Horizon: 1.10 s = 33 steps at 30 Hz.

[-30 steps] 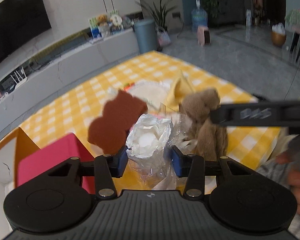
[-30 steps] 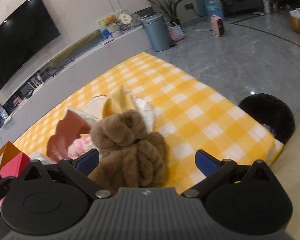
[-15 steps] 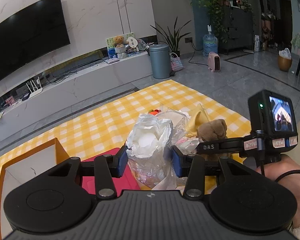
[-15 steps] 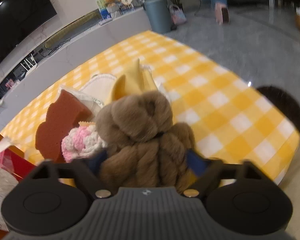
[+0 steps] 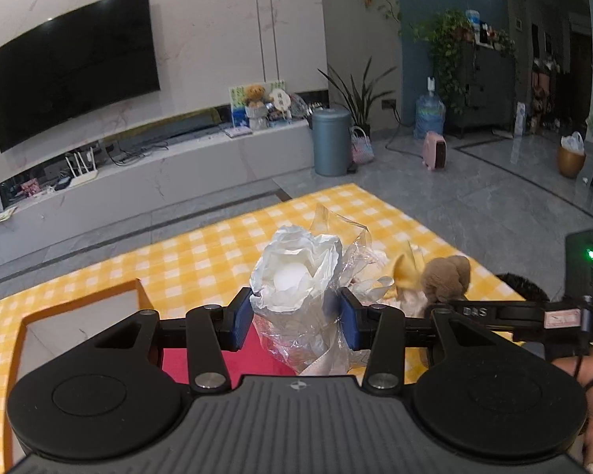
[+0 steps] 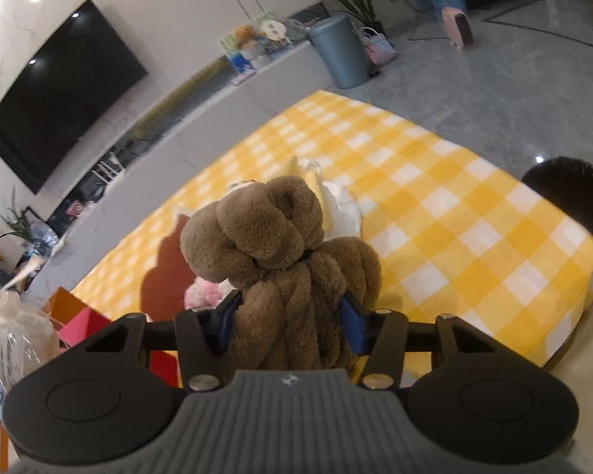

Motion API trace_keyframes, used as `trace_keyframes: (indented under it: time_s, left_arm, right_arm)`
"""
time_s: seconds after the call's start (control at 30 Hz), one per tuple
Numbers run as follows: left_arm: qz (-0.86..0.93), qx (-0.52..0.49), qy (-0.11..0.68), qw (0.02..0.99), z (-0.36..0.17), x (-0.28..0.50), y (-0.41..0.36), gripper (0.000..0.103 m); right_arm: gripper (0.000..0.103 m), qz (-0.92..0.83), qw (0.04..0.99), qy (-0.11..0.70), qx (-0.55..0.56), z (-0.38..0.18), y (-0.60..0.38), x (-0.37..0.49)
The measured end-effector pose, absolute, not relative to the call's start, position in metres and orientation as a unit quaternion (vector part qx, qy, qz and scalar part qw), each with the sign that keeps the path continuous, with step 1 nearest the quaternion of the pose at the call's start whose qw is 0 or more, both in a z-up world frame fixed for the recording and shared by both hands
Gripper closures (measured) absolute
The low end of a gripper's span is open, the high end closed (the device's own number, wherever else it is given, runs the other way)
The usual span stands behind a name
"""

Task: Organize soft objects
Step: 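Lift and carry the bag and the brown plush over the open white box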

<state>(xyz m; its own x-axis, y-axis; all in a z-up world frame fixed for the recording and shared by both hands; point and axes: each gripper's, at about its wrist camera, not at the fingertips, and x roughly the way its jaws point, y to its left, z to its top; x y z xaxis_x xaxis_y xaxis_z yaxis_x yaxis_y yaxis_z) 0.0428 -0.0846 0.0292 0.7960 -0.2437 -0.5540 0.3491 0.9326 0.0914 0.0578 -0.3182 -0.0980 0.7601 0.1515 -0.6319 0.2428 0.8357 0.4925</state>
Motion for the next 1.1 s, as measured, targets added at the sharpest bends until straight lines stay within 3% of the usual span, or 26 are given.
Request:
trace_keyframes:
  time_s: [0.3,0.53,0.83,1.1]
  left_arm:
    - [-0.133,0.024,0.257,0.957,0.063,0.022,-0.013,0.052]
    - [-0.074,-0.01,0.252,0.965,0.061,0.009,0.051,0.052]
    - [-0.029,-0.012,0.318,0.948,0.018,0.016,0.112,0.052]
    - [-0.02,0.012,0.365,0.931,-0.007,0.016,0.142,0.052]
  right_arm:
    - [0.05,0.046,0.91,0.279,0.302,-0.054,-0.312,0.027]
    - [0.05,0.151,0.923,0.233,0.265,0.002,-0.246,0.016]
    - [0.05,0.257,0.913,0.271,0.165,0.021,-0.118,0.024]
    - [0.05,0.268,0.9,0.334,0.078,-0.008,-0.027,0.045]
